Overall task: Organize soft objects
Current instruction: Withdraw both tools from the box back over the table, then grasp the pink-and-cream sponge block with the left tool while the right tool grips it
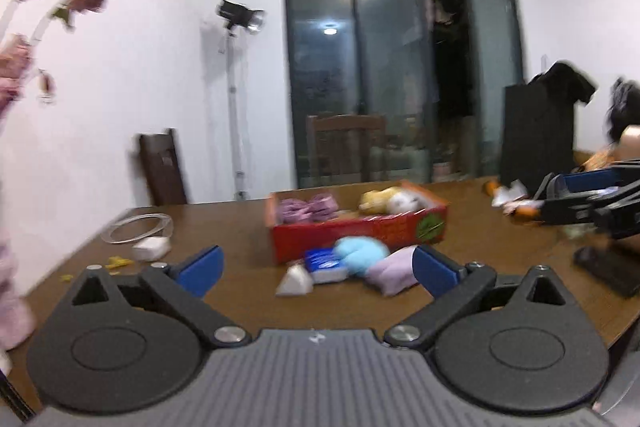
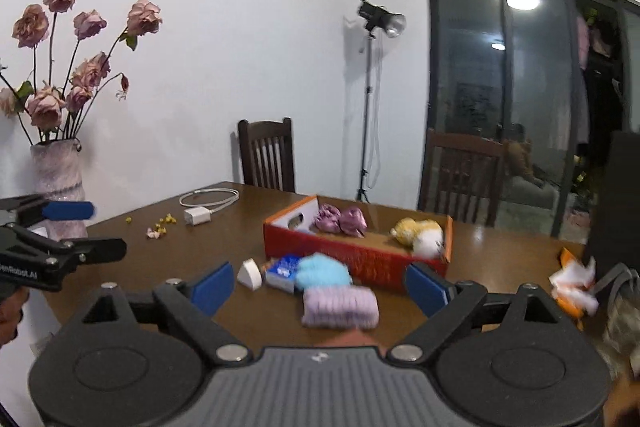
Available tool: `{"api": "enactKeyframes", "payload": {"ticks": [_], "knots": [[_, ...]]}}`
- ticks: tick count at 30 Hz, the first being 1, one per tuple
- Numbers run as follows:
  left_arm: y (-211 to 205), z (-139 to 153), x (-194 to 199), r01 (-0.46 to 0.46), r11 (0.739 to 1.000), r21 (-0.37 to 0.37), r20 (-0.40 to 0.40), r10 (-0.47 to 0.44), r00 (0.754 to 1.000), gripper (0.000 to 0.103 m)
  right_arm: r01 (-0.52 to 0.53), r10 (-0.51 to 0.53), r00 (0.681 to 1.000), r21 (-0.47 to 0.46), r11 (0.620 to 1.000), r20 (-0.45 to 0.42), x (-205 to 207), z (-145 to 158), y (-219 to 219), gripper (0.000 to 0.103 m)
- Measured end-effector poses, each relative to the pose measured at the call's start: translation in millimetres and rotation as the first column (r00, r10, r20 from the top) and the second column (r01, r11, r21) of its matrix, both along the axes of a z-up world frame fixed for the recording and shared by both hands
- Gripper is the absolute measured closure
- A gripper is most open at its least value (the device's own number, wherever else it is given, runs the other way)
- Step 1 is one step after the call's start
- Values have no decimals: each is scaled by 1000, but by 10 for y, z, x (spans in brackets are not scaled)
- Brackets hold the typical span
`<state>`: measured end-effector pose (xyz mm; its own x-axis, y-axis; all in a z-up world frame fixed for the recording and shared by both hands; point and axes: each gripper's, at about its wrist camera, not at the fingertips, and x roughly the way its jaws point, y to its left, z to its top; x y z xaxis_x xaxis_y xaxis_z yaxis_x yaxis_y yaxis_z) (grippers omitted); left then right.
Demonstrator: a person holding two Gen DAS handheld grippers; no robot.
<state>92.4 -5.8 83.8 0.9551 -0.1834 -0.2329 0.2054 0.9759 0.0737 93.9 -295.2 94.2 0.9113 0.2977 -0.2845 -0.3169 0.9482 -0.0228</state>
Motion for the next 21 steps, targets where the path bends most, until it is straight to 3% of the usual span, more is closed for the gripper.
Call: {"api": "enactKeyframes", "payload": {"ticks": [4, 10, 21], "knots": [[95, -113, -183, -1, 1000, -7, -28, 1, 1000, 0, 36, -35, 999, 45, 998, -13, -298, -240, -25, 9], [130, -177, -118, -27, 999, -33, -74, 25, 997, 0, 46, -46, 999, -36, 998, -21, -458, -434, 0, 9], [-466, -416, 131, 135, 988, -78, -178, -147, 973, 0, 122, -119, 986, 19, 992, -117, -138, -770, -160, 8]]}}
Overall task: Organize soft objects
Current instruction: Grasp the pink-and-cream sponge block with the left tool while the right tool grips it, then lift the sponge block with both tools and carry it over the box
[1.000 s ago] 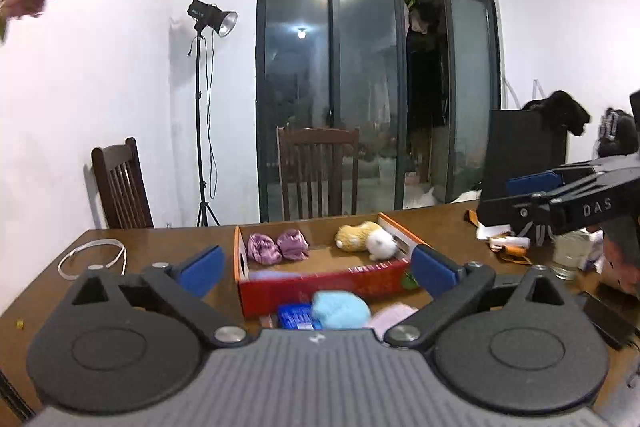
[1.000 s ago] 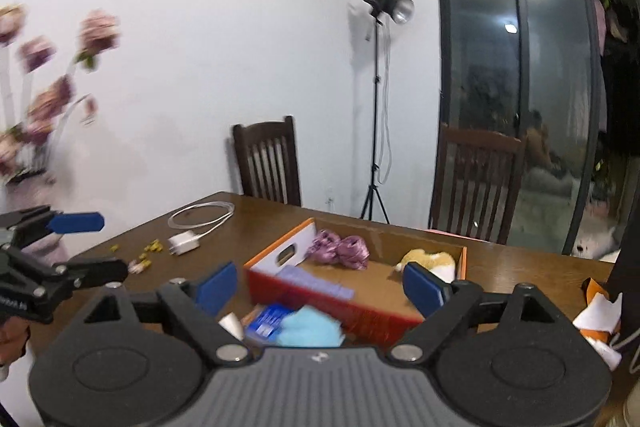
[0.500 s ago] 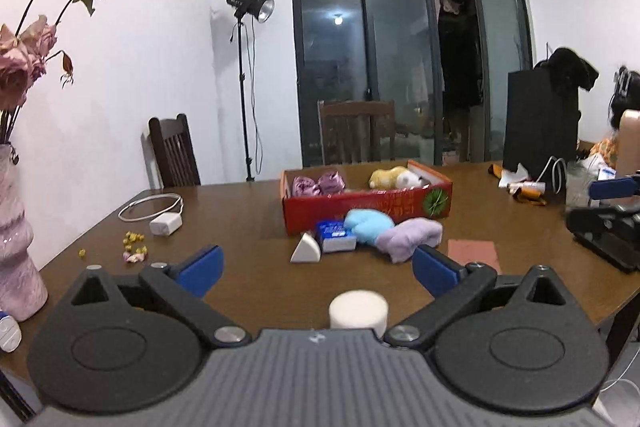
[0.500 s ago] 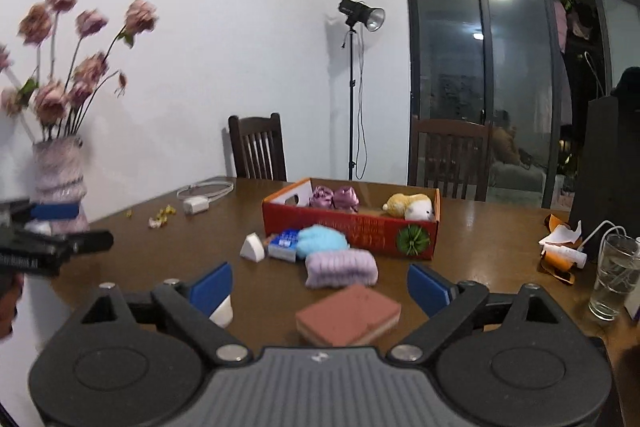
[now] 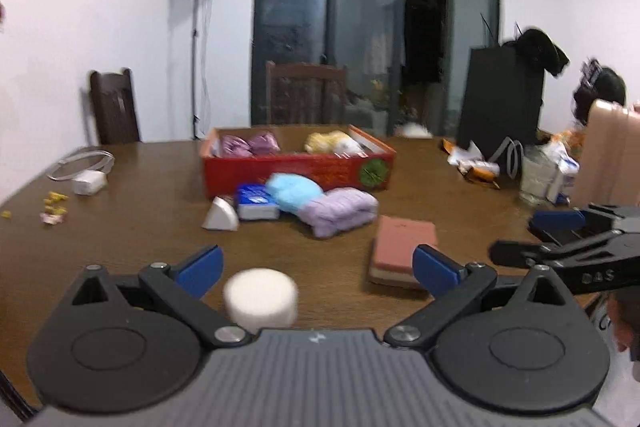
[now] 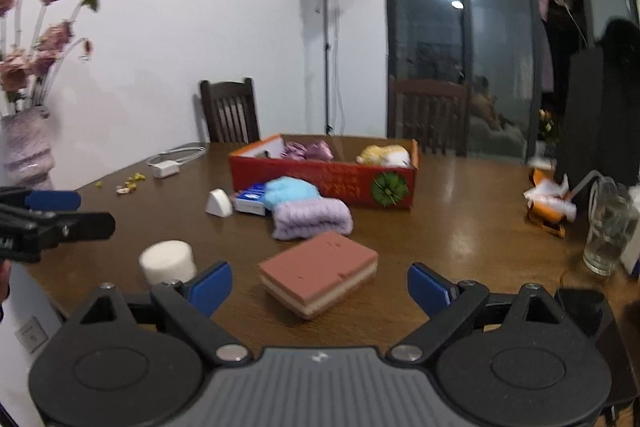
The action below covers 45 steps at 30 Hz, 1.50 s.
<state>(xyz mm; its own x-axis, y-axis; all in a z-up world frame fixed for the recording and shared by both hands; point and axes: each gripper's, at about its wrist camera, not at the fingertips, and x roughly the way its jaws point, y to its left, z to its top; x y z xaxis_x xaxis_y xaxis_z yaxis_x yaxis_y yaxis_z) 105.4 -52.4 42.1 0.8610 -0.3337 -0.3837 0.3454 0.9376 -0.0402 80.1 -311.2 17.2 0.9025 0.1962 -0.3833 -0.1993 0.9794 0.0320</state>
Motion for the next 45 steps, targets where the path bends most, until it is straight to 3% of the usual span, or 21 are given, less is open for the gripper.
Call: {"api": "enactKeyframes", "payload": {"ticks": [4, 5, 6, 8, 14, 17, 22, 27, 30, 33, 38, 40, 42, 45], "knots": [[-247, -158, 185, 84, 996, -11, -77, -85, 993, 1, 25, -25, 999, 27, 999, -23, 176, -85, -148, 9], [-295, -196, 230, 104, 994, -19, -95, -105, 990, 8, 30, -29, 999, 31, 999, -34, 245, -102, -182, 11], [-338, -218, 272, 124, 992, -28, -109, -126, 986, 22, 29, -27, 999, 31, 999, -43, 319, -117, -210, 13], [-427, -253, 401, 157, 986, -58, -154, -164, 974, 36, 8, -6, 998, 43, 999, -61, 489, -148, -263, 19], [-698, -425, 843, 208, 967, -150, -289, -244, 926, 55, -61, 77, 989, 122, 991, -130, 1196, -258, -333, 45], [-779, -490, 1010, 218, 960, -176, -317, -264, 911, 56, -65, 89, 983, 150, 987, -162, 1513, -314, -345, 50], [-723, -577, 1211, 170, 966, -195, -352, -231, 907, 59, -60, 126, 962, 264, 963, -243, 1779, -457, -442, 62], [-414, -608, 1288, 94, 963, -254, -374, -187, 908, 64, -36, 127, 958, 332, 942, -256, 1474, -511, -526, 64], [-233, -559, 1267, 89, 946, -310, -372, -207, 905, 64, -72, 189, 947, 403, 912, -260, 1147, -525, -498, 68], [-193, -477, 1244, 97, 940, -326, -348, -215, 913, 62, -69, 172, 957, 393, 917, -235, 953, -480, -435, 68], [-244, -433, 1404, 81, 955, -286, -332, -178, 926, 57, 4, 92, 967, 379, 925, -236, 1033, -456, -470, 68], [-289, -465, 1527, 85, 955, -285, -354, -188, 916, 57, 7, 98, 966, 406, 914, -238, 1080, -493, -461, 68], [-323, -531, 1628, 85, 945, -315, -401, -214, 891, 54, 15, 101, 963, 427, 904, -248, 1132, -560, -421, 68], [-359, -561, 1625, 90, 943, -321, -399, -221, 890, 54, 33, 87, 964, 437, 899, -252, 1145, -633, -408, 68]]}}
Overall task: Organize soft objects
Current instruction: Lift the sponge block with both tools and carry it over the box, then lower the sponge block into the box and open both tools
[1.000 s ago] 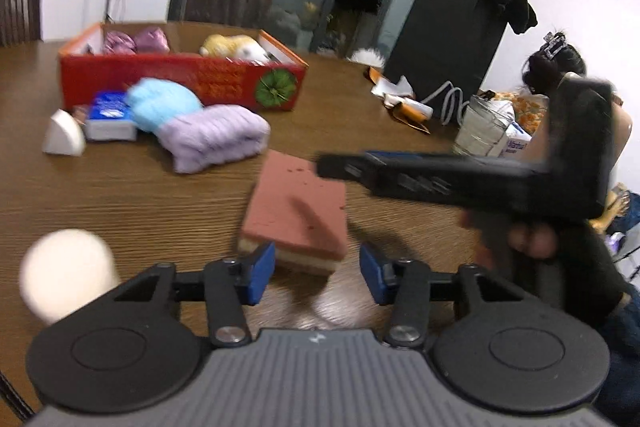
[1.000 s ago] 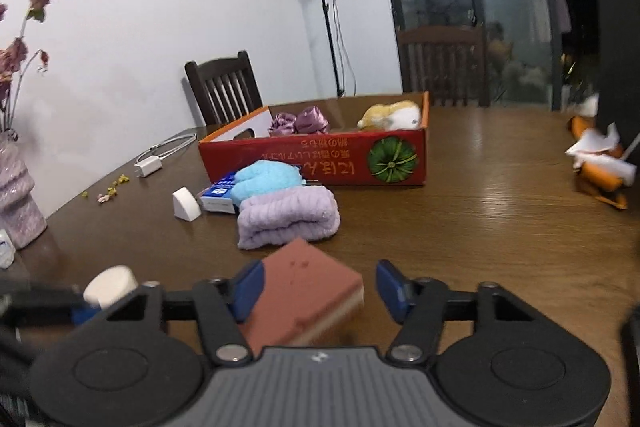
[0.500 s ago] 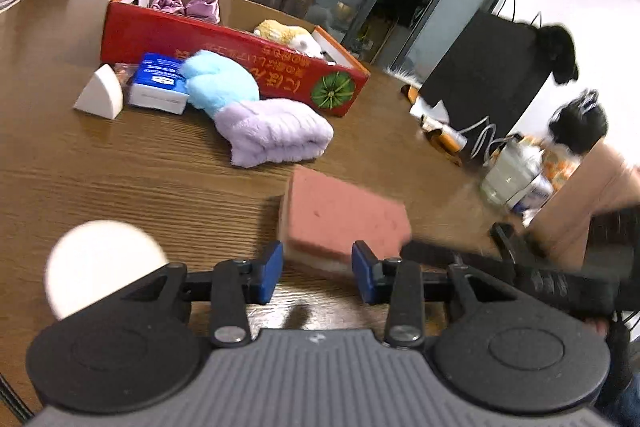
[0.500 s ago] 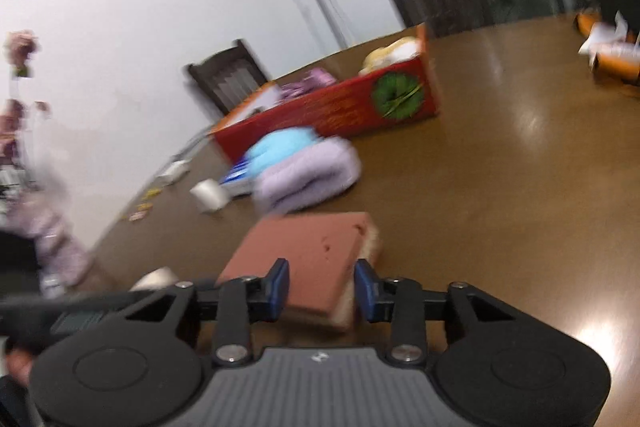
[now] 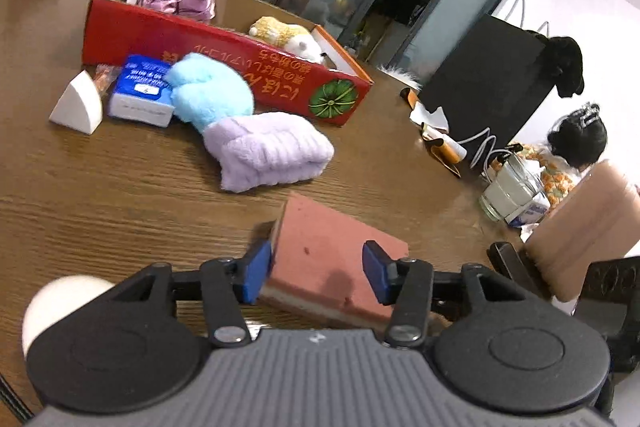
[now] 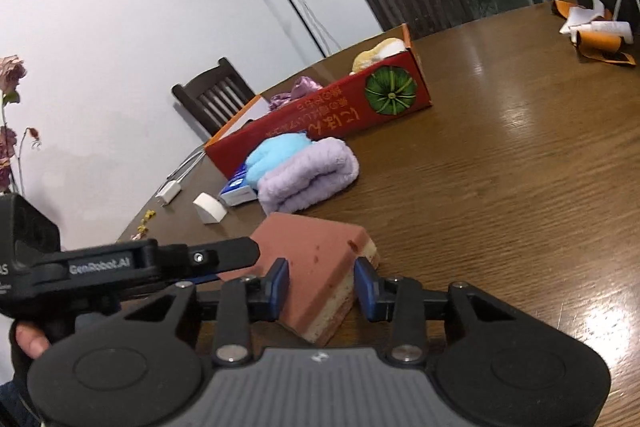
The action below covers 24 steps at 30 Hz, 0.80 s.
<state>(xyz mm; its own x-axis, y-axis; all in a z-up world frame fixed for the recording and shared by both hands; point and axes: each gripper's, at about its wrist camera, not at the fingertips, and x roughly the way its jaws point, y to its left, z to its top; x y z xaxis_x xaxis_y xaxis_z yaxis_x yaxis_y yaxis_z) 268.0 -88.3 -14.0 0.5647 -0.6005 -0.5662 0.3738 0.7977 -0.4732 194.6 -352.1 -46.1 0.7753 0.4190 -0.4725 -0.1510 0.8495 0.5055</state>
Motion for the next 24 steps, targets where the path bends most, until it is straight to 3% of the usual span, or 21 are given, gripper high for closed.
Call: {"api": "enactKeyframes", "payload": {"ticks": [4, 8, 12, 14, 16, 19, 24], "knots": [[16, 88, 5, 2, 999, -33, 8, -2, 1000, 60, 21, -21, 1000, -18, 1000, 3, 38, 51, -18, 70], [17, 415, 193, 7, 998, -56, 93, -2, 996, 60, 15, -10, 995, -49, 999, 97, 167, 381, -3, 70], [-54, 769, 729, 4, 998, -63, 162, 7, 987, 60, 1, 16, 981, -84, 996, 195, 691, 810, -54, 70], [-126, 878, 1081, -13, 998, -62, 178, 24, 984, 60, 1, 17, 979, -87, 996, 205, 1106, 967, -106, 70], [-228, 872, 1465, -16, 999, -41, 154, 22, 988, 60, 10, 8, 982, -94, 996, 190, 1531, 1038, -149, 70], [-383, 698, 1999, -24, 999, -28, 23, 25, 999, 60, 42, -28, 992, -105, 994, 127, 2114, 1010, -221, 70], [-597, 437, 2366, -21, 1000, 6, -43, 22, 999, 60, 90, -81, 995, -206, 974, 55, 2656, 830, -160, 68]]}}
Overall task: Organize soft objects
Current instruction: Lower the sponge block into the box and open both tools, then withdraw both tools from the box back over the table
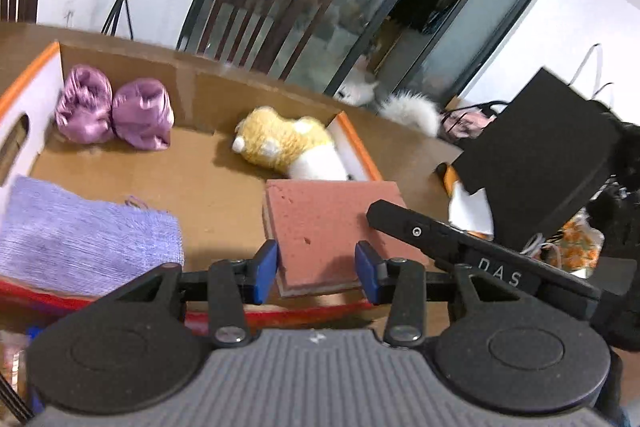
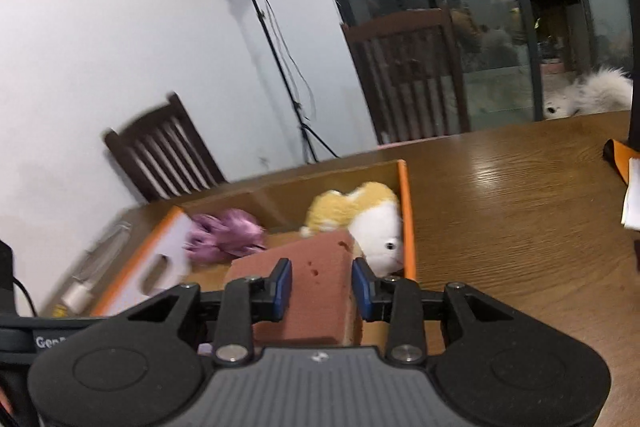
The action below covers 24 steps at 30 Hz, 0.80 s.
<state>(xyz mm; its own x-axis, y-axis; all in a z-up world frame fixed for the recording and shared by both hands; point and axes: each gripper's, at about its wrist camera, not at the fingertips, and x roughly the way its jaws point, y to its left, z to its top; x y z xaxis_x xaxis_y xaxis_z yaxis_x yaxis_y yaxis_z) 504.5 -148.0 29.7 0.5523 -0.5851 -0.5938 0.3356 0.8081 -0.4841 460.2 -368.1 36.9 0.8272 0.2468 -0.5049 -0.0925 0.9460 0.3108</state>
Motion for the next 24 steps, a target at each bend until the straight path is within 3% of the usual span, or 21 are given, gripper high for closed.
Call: {"api": "enactKeyframes", "payload": {"ticks": [4, 6, 13, 19, 21, 24], "knots": [[-20, -87, -28, -11, 1000, 21, 29, 10, 1000, 58, 39, -40, 999, -59, 997, -5, 33, -115, 65, 63], [29, -43, -97, 0, 1000, 27, 41, -2, 999, 52, 52, -50, 999, -77, 996, 19, -44, -108, 34, 53], [417, 472, -616, -35, 992, 121, 185, 12, 983, 50, 38, -24, 992, -111, 993, 121, -497, 377, 11, 47], [855, 973, -1474, -102, 969, 226, 393, 5, 919, 31, 26, 10, 976, -164, 986, 216, -1178, 832, 30, 33], [969, 1049, -1779, -139, 956, 260, 449, 7, 893, 21, 15, 30, 970, -182, 983, 241, -1442, 921, 57, 30], [1172, 1080, -2285, -188, 947, 260, 514, 29, 857, 16, 8, 59, 957, -227, 974, 285, -1848, 989, 147, 28]]}}
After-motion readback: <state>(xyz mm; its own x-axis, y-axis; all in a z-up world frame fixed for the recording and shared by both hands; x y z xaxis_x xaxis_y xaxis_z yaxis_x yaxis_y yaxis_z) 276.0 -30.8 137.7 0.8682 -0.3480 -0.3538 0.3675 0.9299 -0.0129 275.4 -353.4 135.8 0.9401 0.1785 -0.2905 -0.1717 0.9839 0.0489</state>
